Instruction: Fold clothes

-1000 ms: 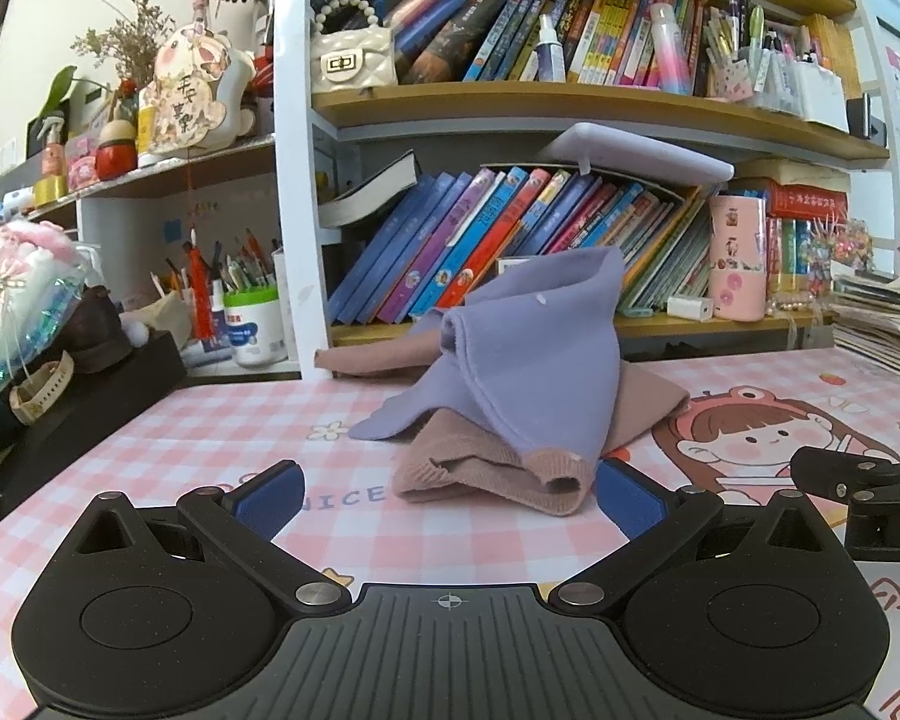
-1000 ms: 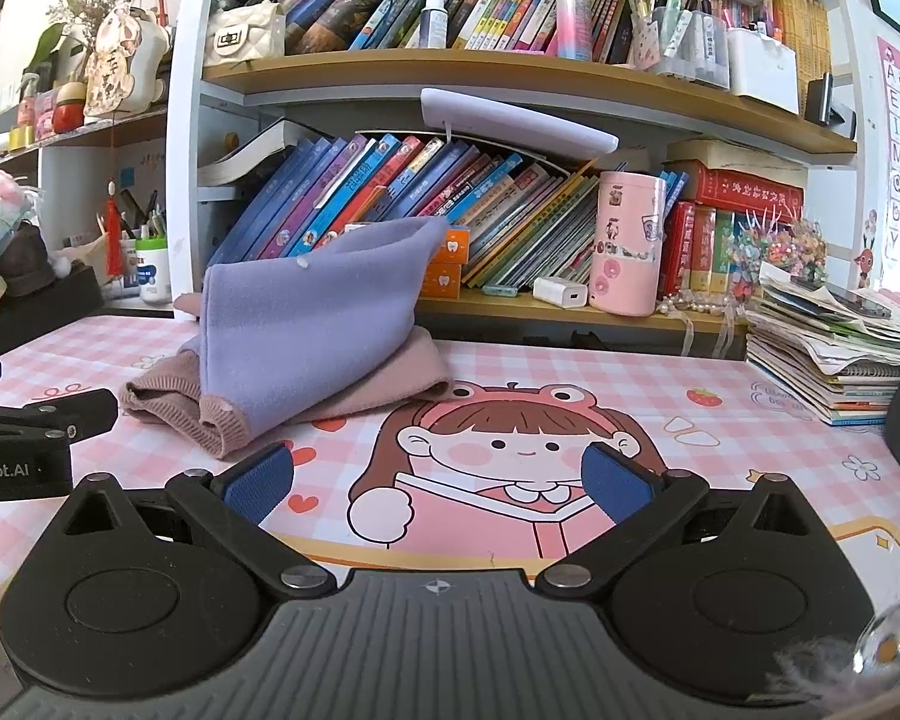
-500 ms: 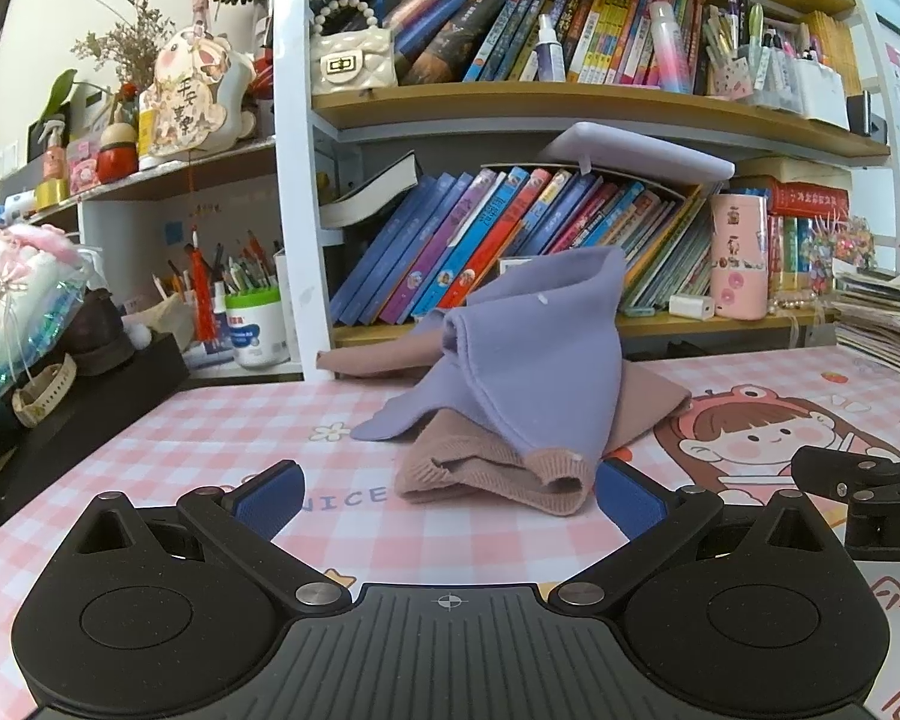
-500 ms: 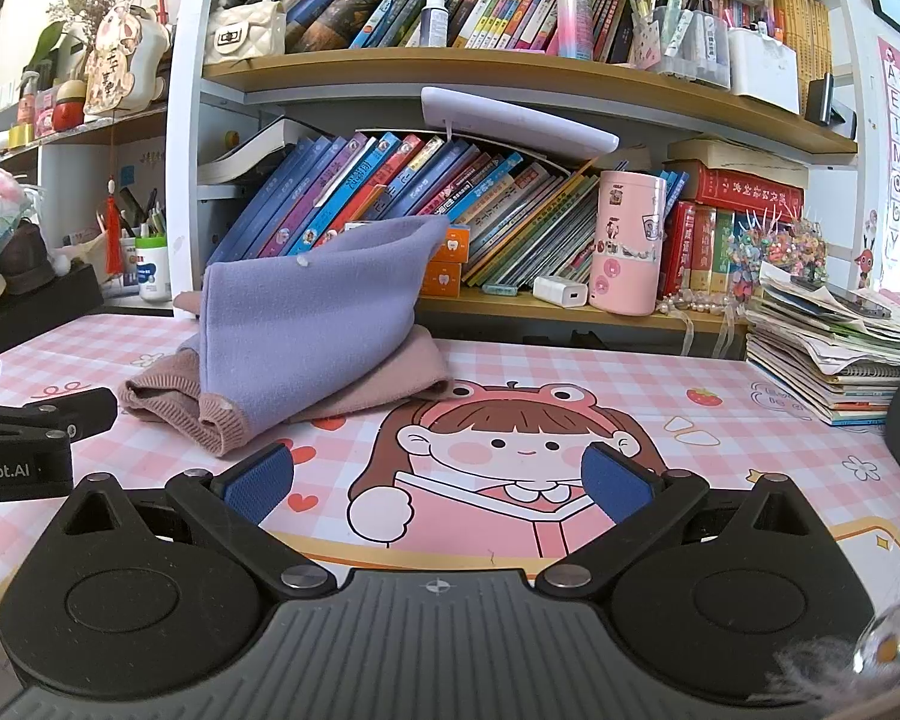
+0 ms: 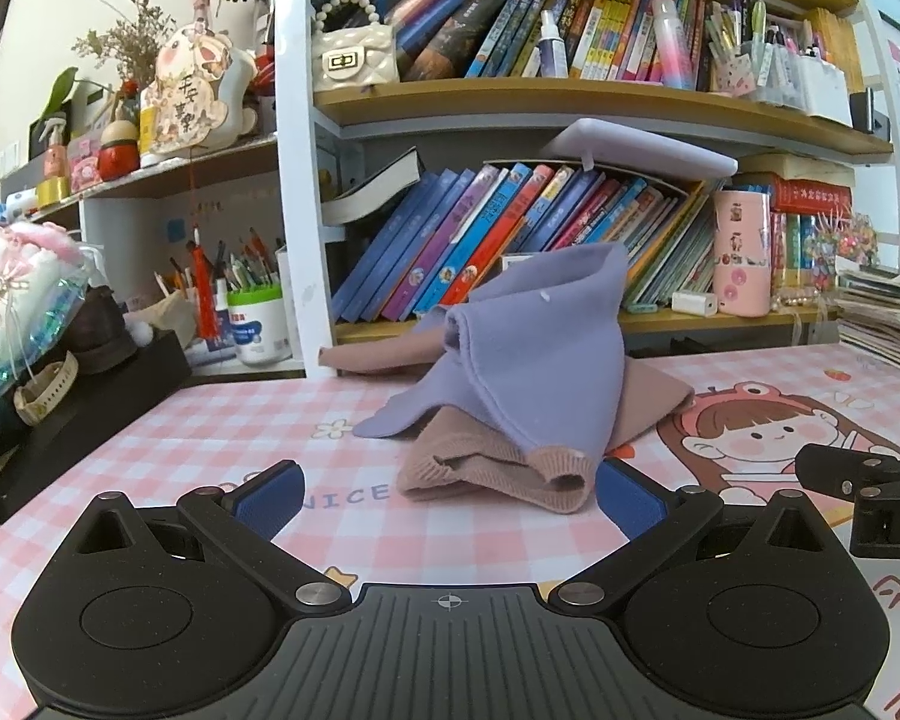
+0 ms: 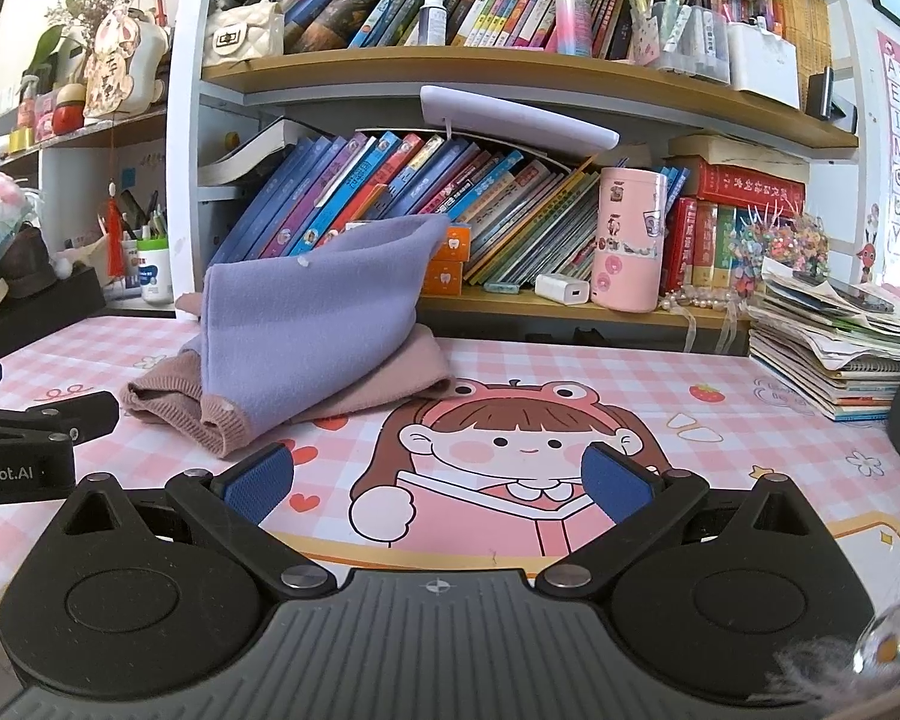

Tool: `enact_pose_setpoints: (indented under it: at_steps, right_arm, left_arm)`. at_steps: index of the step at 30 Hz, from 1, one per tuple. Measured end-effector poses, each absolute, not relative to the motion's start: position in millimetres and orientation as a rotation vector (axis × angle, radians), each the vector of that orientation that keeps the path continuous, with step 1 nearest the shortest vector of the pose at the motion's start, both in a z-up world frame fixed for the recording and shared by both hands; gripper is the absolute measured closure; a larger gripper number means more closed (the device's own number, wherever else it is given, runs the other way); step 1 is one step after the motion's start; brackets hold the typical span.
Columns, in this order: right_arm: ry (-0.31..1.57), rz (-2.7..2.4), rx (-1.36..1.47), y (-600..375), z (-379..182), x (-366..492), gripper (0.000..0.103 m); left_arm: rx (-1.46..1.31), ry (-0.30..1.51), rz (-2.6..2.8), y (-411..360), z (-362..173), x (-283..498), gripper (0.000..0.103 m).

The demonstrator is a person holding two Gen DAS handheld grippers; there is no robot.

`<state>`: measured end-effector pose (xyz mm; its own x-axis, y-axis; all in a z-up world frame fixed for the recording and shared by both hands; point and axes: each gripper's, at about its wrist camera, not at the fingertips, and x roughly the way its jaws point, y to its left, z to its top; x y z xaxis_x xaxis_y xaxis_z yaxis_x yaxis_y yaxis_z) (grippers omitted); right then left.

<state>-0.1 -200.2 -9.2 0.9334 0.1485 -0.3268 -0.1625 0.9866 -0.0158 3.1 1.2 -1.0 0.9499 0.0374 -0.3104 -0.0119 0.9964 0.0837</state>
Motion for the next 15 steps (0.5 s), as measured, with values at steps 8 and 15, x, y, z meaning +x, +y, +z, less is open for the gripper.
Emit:
enact_pose_setpoints:
  at_steps: [8, 15]
  right_arm:
    - [0.335, 0.161, -0.048, -199.2, -8.9, 0.4, 0.0]
    - [0.335, 0.166, -0.05, -198.6, -9.1, -0.2, 0.0]
  left_arm:
    - [0.084, 0.32, 0.018, 0.8, -0.8, 3.3, 0.0]
    - [0.089, 0.302, 0.007, 0.0, 0.1, 0.7, 0.0]
